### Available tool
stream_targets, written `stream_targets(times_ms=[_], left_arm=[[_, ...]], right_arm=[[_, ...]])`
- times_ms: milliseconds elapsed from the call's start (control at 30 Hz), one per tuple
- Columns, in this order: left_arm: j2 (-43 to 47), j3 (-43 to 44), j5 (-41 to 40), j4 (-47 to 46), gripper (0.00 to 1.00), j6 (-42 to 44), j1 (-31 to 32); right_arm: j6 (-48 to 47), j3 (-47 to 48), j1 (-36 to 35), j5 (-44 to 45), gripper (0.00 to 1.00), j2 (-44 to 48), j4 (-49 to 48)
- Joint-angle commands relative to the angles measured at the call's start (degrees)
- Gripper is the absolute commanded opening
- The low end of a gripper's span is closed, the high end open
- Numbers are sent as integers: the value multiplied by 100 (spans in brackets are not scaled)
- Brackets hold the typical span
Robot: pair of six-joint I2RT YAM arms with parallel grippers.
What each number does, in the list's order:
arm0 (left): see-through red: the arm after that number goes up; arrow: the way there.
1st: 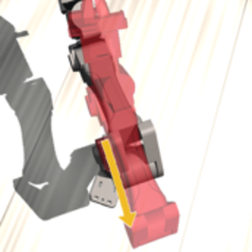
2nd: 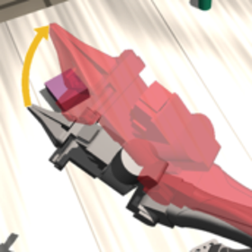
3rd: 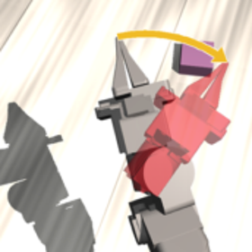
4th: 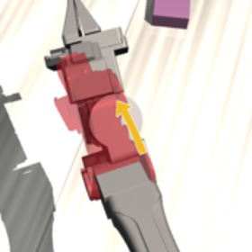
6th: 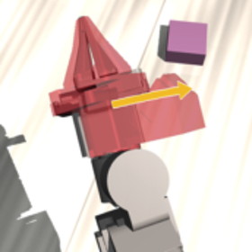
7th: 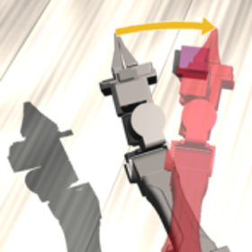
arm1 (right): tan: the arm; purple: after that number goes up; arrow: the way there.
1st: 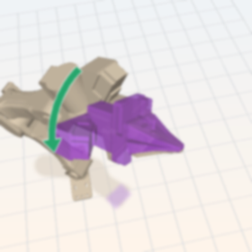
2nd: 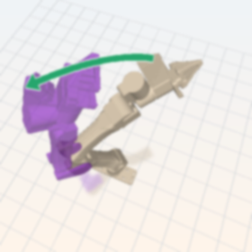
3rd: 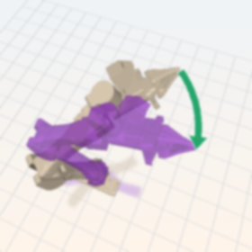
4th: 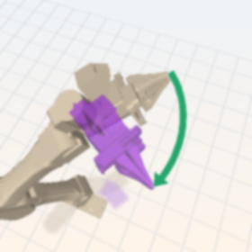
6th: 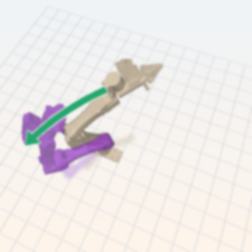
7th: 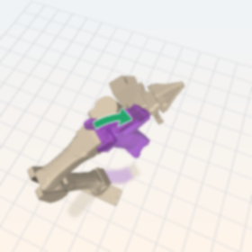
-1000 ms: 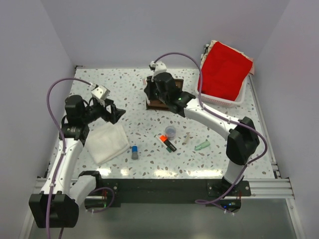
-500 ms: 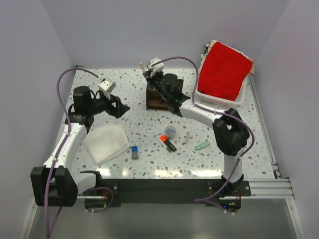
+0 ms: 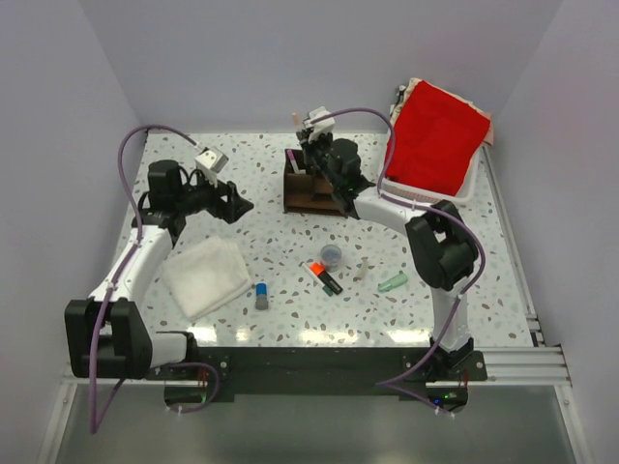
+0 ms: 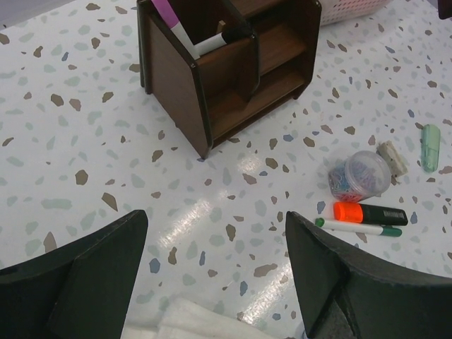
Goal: Sort the stationery into containers
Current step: Place the pen in the storage box, then move the pen to the center of the board.
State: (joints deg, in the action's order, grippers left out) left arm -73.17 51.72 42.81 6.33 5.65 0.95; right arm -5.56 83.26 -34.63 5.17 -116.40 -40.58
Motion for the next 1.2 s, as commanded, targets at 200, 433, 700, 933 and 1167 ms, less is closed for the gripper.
stream_targets(times_ms=[200,433,700,933,1167], left_arm=[[-242,321,-62,-307,84,226,63],[-260,312,-97,-273,84,296,81],[-216,303,-80,-334,83,288,89],[-40,303,104,-423,84,191,195],[22,602,527,2159,84,3470,1556]], right_arm=[[240,-126,18,63,0,-199,-794],[310,-337,27,317,16,-260,-996],[284,-328,27,476,42,-121,-952],[257,-364,18,625,42,740,-129],[-67,75,70,153,66,2032,3244]])
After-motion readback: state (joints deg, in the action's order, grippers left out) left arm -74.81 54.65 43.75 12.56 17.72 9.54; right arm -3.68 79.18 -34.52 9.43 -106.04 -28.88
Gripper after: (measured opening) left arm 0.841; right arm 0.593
